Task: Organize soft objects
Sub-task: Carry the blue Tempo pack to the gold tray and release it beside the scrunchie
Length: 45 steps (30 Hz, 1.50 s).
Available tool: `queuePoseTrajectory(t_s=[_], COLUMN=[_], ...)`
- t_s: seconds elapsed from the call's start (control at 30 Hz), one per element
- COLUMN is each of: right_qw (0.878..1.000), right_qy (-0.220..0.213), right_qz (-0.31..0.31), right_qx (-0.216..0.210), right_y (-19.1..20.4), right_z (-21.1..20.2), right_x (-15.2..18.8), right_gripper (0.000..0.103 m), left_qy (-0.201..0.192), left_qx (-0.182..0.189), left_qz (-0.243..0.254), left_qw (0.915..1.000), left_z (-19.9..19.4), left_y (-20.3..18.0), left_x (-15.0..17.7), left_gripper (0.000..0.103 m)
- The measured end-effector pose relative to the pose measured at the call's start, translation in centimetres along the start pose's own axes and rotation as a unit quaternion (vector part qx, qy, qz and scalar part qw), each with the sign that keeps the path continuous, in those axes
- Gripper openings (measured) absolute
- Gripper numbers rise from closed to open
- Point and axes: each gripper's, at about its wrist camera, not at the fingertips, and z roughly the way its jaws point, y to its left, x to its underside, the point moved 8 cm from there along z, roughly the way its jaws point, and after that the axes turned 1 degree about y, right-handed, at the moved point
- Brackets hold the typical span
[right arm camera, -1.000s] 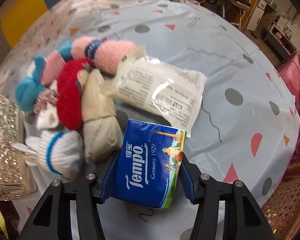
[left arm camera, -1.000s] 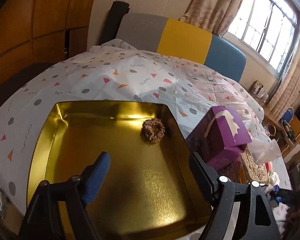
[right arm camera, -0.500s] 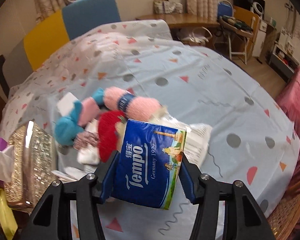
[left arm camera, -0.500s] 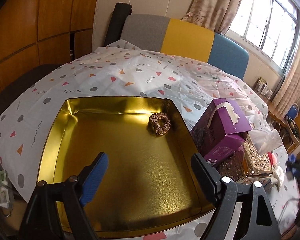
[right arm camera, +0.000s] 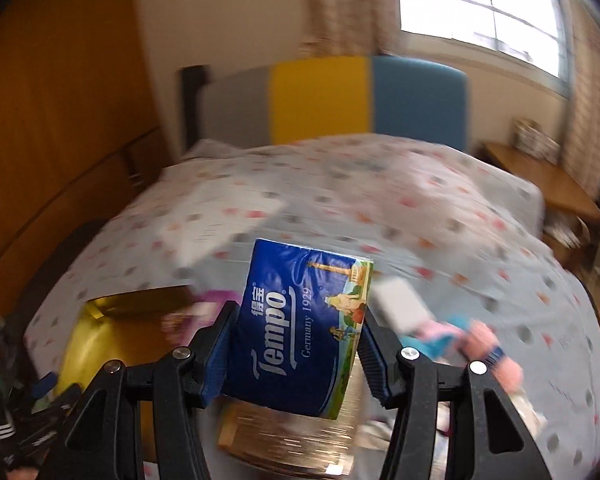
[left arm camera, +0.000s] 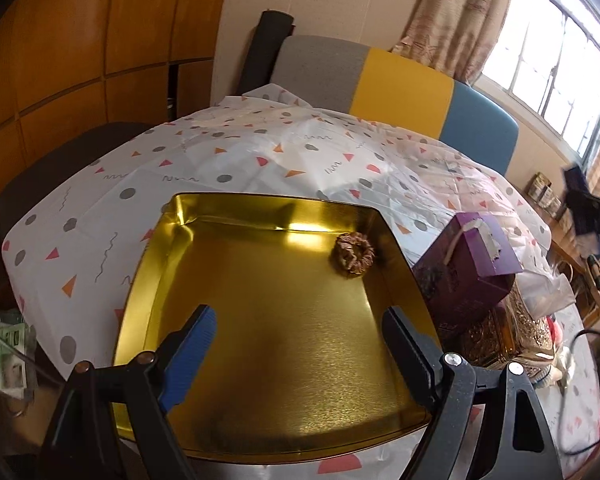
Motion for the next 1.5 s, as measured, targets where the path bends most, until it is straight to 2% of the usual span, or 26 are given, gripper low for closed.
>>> queuePoseTrajectory(t_s=[0.17,0.33,0.47,0.57,0.87,1.1,1.2,1.23,1.5], right_qw=[0.994,0.984,0.975,0.971,0.969,0.971,0.972,0.973,0.984], right_qy=[0.033,0.098,0.145,0.164,0.174,0.171,0.170,0.166,0.103], right_qz=[-0.075,-0.121,-0.151,-0.160,-0.172,-0.164,-0.156,-0.155,-0.138], right_qx=[-0.068,-0.085,-0.073,-0.062,-0.030,-0.034,-0.048,-0.050,-0.038], right_y=[9.8,13.4,14.8,14.7,15.0,15.2,15.4,15.5,14.3], right_z=[2.8,7.4,11.3,13.0,15.7,15.7,15.4,15.2,11.8], right_x=[1.0,5.0,7.7,9.1,9.4,9.6,9.4,9.2,6.6], right_gripper=[0.057,0.057,0.057,0.057,0.058,0.061,0.067,0.070,0.070], left_qy=[-0.006,-0.011,-0.008,-0.007,-0.003,0.001,0.000,0.000,0.000], left_qx=[-0.009,-0.015,-0.015,-0.014,-0.018,-0.018,-0.019,-0.020,-0.019], left_qz=[-0.004,-0.003,-0.007,-0.009,-0.008,-0.009,-0.008,-0.008,0.001], left_qw=[0.9999,0.9998,0.9998,0.9998,0.9998,0.9998,0.9998,0.9998,0.9998], left_z=[-0.8,-1.4,-1.4,-1.4,-1.3,-1.1,-1.1,-1.1,-1.2], left_y=[1.2,2.1,2.5,2.7,2.9,2.9,2.9,2.9,2.2], left_x=[0.0,0.1,0.3,0.4,0.9,1.0,1.0,1.0,1.3], left_gripper=[0.087,0.089,0.089,0.090,0.091,0.091,0.091,0.091,0.094])
